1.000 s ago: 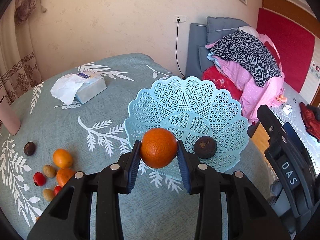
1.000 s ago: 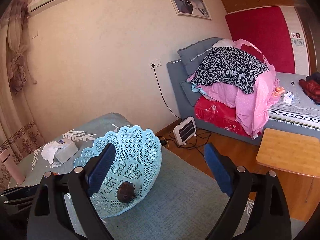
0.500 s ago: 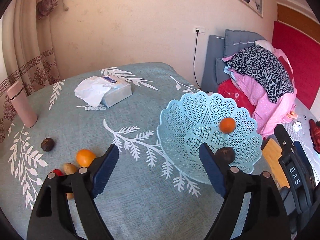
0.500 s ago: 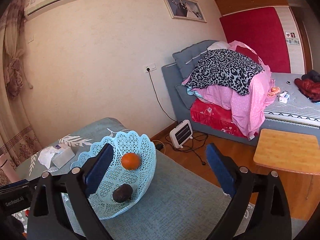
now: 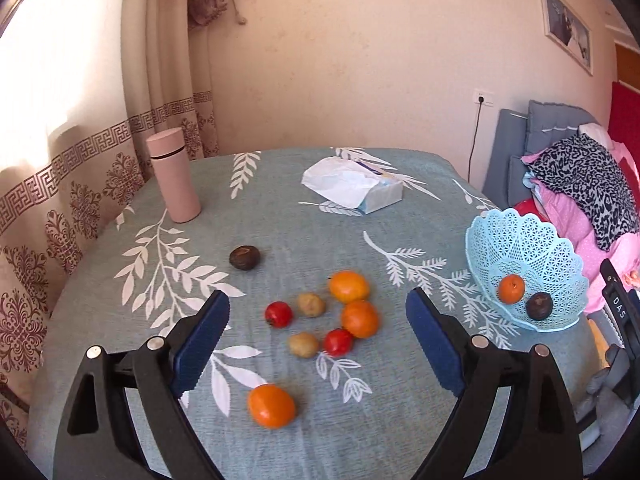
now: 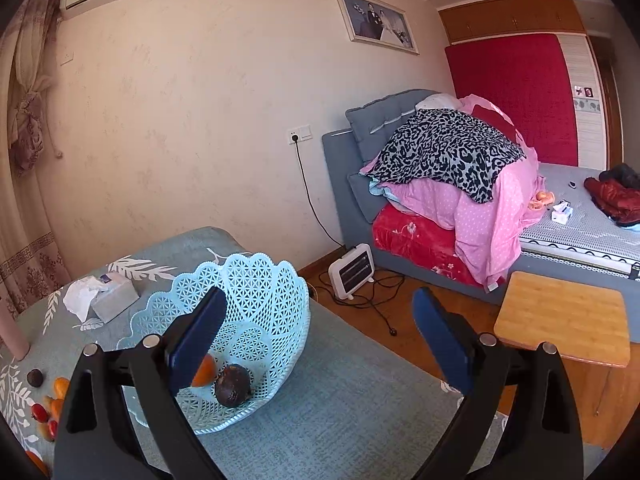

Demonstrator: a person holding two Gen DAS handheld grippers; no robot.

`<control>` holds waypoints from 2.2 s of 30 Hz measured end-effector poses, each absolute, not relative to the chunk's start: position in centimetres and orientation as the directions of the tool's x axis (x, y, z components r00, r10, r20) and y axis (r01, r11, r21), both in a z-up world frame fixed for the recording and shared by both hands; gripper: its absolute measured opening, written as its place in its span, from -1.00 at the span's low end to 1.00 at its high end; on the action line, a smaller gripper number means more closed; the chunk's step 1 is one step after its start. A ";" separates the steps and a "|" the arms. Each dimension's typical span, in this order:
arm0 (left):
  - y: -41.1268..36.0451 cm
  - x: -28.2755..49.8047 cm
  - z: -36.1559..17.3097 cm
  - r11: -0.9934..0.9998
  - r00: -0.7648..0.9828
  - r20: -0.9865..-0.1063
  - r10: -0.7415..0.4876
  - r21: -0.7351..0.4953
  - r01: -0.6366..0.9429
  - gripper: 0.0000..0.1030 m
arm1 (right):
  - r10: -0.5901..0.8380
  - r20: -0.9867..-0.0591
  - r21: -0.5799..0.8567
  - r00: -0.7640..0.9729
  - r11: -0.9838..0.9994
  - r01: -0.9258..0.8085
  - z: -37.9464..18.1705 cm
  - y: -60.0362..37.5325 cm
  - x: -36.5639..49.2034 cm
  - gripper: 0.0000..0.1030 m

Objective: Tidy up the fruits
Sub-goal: 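Move the left tool back to the table and grasp another orange, then grasp an orange with the right tool while the left tool holds its orange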

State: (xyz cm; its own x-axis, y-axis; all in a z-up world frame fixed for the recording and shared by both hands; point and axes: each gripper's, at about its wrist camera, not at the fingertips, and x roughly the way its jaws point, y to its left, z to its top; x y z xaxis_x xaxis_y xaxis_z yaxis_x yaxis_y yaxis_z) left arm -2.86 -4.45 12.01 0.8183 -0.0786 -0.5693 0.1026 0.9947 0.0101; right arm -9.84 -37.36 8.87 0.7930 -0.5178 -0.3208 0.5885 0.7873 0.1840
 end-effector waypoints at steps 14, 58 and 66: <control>5.4 -7.0 9.4 1.000 0.820 -0.573 0.014 0.002 -0.015 0.73 | -0.648 -0.237 0.066 0.724 0.733 0.677 8.9 -35.1 -10.5 0.86; 3.6 -2.0 1.7 0.965 0.663 -0.710 -0.235 -0.254 0.070 -0.20 | 0.115 -0.635 0.149 0.764 0.988 -0.024 7.3 -17.0 2.3 0.91; 4.0 -2.0 1.7 0.962 0.666 -0.709 -0.233 -0.267 0.052 -0.20 | 0.226 -0.732 0.265 0.643 0.964 -0.036 4.3 -14.8 6.7 0.22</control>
